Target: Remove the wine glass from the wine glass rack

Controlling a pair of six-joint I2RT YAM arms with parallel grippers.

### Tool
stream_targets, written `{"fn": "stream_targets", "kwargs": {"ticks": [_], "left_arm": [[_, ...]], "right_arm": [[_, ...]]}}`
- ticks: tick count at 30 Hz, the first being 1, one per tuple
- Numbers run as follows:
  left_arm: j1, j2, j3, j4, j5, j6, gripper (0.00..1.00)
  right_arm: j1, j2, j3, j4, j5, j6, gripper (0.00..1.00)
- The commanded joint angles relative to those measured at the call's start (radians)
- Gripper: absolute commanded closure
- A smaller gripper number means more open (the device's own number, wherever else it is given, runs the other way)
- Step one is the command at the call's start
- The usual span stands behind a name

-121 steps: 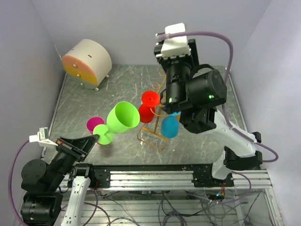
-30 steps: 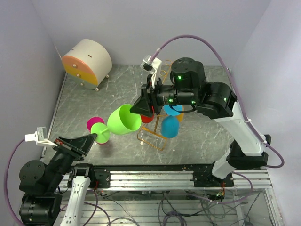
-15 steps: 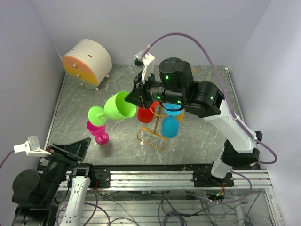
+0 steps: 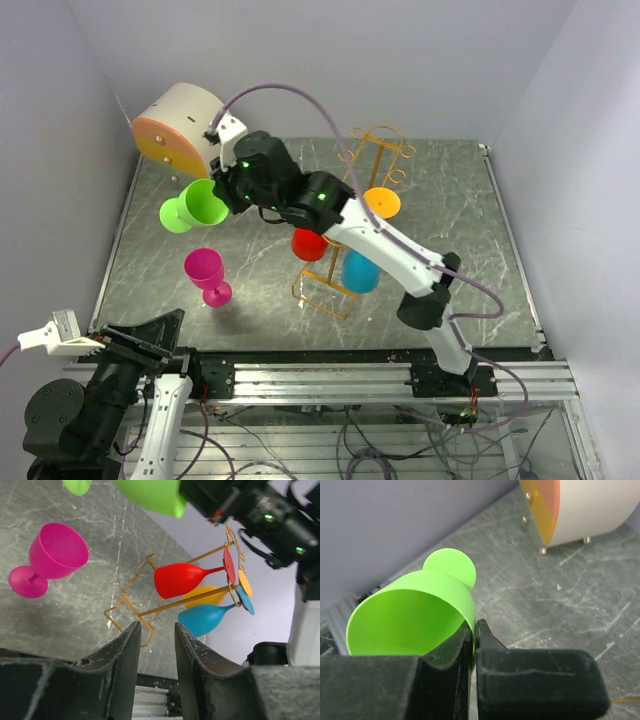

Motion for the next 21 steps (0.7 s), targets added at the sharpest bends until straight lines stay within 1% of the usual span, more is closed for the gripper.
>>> {"fn": "stream_targets", "kwargs": {"ticks": [1,5,11,21], "left_arm": [[0.017,-0.015,0.018,-0.041,-0.036,0.066,0.57],[0.018,-0.013,0.021,-0.057,-0.041,0.088,0.58],[0.018,-0.031,0.009,-0.064,-0.047,0.091,0.59],[0.021,-0.058,-0.011,-0.084,-0.040,0.081,0.60]], "right_arm": [[-0.032,0.055,0.015,0.068,0.049,0.002,1.00],[-0.047,0.115,0.042,0.046,0.037,0.022,1.00],[-0.047,0.167,0.033,0.046,0.045,0.020,1.00],[-0.037,0.213,0.023,0.054,0.080,0.024,1.00]]}}
